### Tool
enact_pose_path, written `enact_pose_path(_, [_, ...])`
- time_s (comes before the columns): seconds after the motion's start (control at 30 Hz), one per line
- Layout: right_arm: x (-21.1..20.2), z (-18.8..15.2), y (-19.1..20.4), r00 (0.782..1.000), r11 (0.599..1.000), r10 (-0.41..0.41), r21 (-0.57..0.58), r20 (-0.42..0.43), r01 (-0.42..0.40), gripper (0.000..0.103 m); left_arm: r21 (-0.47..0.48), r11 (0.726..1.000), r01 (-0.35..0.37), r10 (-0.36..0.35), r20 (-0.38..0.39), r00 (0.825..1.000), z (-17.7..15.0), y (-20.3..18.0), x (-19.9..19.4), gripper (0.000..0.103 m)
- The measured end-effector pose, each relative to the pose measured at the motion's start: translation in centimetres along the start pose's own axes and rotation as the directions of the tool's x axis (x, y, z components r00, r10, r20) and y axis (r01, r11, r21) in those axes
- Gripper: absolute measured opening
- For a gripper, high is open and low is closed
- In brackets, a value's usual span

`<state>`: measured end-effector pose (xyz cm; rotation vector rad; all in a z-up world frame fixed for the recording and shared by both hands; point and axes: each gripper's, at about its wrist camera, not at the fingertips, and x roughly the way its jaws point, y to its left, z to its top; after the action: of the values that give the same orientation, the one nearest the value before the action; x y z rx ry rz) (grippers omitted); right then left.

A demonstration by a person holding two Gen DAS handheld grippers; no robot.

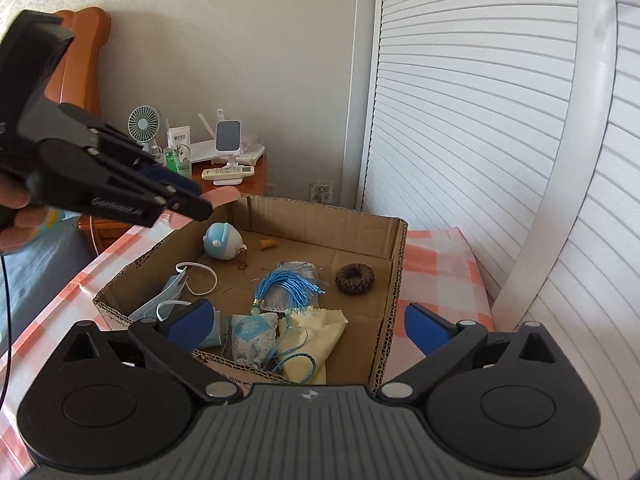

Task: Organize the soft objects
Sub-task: 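Lower the pink strip into the box and open the left gripper, then grasp the grey linen pouch with the left gripper while the right tool nears the ring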

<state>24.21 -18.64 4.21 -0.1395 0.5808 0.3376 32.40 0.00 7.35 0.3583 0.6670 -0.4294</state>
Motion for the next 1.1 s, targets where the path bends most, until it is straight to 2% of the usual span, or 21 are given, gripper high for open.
enact_pose_path(0.03, [-0.2,-0.1,0.0,1.000,1.000,-0.002,-0.002,-0.001,0.002,0.103,-0.007,1.000,-0.012,0.012,-0.003,1.000,0.2,0.1,0.5,0.045])
enact_pose_path(0.07, [-0.4,-0.3,0.0,1.000,1.000,-0.003,-0.004,-0.003,0.003,0.103,-0.014,1.000,-0.019,0.018,-0.010,1.000,0.3,0.2,0.9,0.064])
enact_pose_path(0.1, [-0.6,-0.5,0.1,1.000,1.000,-0.006,-0.005,-0.006,0.006,0.103,-0.023,0.999,-0.023,0.023,-0.012,1.000,0.2,0.3,1.1,0.079])
enact_pose_path(0.2, [-1.0,-1.1,0.2,1.000,1.000,-0.013,-0.007,-0.010,0.013,0.103,-0.031,0.999,-0.044,0.043,-0.011,0.999,-0.4,0.0,0.9,0.086])
enact_pose_path(0.37, [-1.7,-2.0,0.8,1.000,1.000,-0.015,0.001,-0.026,0.015,0.103,-0.044,0.998,-0.045,0.044,-0.043,0.998,-1.7,-0.5,-0.5,0.093])
enact_pose_path(0.57, [-2.9,-3.0,1.9,0.999,1.000,-0.019,0.020,-0.041,0.020,0.103,-0.063,0.996,-0.062,0.058,-0.070,0.996,-3.5,-1.4,-3.1,0.093])
enact_pose_path(0.93, [-5.0,-4.3,3.4,0.999,0.998,-0.028,0.047,-0.042,0.030,0.103,-0.114,0.992,-0.049,0.048,-0.010,0.999,-7.3,-4.7,-9.5,0.100])
enact_pose_path(1.1, [-4.3,-6.2,3.3,0.995,0.995,-0.065,0.075,-0.070,0.070,0.103,-0.154,0.987,-0.052,0.053,0.006,0.999,-9.4,-6.6,-11.5,0.101])
